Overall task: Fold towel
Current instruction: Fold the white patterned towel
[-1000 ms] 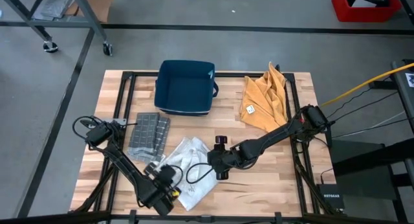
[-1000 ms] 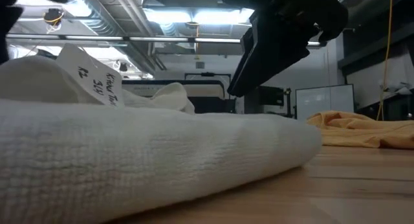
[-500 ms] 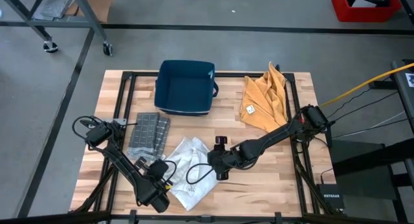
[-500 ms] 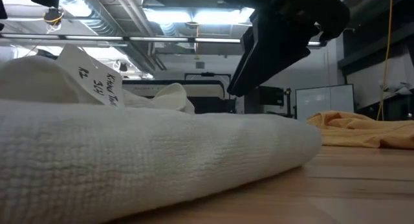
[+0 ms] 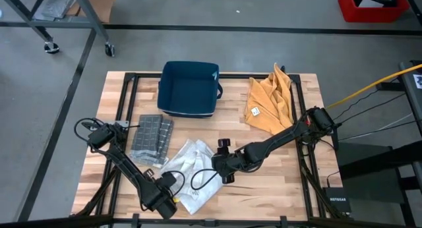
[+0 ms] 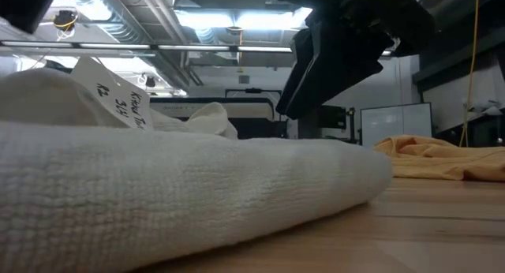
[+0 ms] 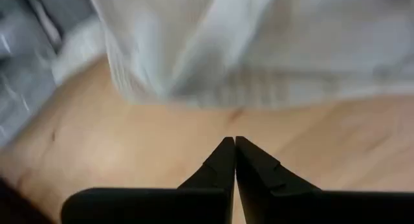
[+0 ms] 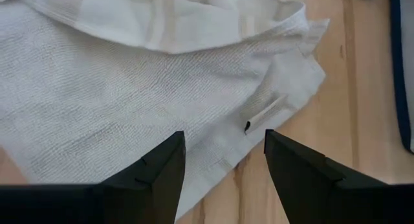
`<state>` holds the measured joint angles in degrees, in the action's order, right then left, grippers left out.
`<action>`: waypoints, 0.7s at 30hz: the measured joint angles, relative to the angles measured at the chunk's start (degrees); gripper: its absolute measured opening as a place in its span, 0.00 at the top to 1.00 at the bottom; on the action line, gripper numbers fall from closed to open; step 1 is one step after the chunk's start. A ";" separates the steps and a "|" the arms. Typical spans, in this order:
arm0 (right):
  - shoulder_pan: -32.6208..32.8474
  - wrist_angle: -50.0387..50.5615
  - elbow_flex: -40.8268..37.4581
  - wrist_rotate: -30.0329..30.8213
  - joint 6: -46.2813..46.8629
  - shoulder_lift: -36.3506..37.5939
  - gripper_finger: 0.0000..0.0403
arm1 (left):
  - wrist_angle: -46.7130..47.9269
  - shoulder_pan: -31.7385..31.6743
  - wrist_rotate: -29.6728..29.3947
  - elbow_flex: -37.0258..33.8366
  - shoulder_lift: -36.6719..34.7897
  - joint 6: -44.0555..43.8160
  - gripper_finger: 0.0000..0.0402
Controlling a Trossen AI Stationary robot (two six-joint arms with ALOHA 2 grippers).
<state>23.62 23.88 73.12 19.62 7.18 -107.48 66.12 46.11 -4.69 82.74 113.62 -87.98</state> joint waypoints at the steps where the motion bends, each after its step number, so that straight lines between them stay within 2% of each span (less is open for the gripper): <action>1: 0.00 0.00 0.00 -0.52 0.00 0.00 0.47 | 0.46 0.01 2.16 0.00 -0.01 0.51 0.97; 5: 0.00 0.11 0.00 -2.16 -0.04 0.00 0.47 | 5.20 0.07 9.65 0.00 0.00 3.66 0.86; 11: 0.00 0.09 0.00 -2.62 -0.04 0.00 0.47 | 6.42 -0.02 10.30 -0.02 0.00 5.56 0.68; 15: 0.00 0.09 0.00 -2.62 -0.04 0.00 0.47 | 1.32 -0.01 10.22 -0.02 -0.01 1.45 0.65; 21: 0.00 0.09 0.00 -2.62 -0.04 0.00 0.47 | -7.40 1.87 9.60 -0.02 -0.01 4.85 0.67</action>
<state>23.62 23.97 73.12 16.99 7.14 -107.48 58.73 47.97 4.91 82.72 113.62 -83.14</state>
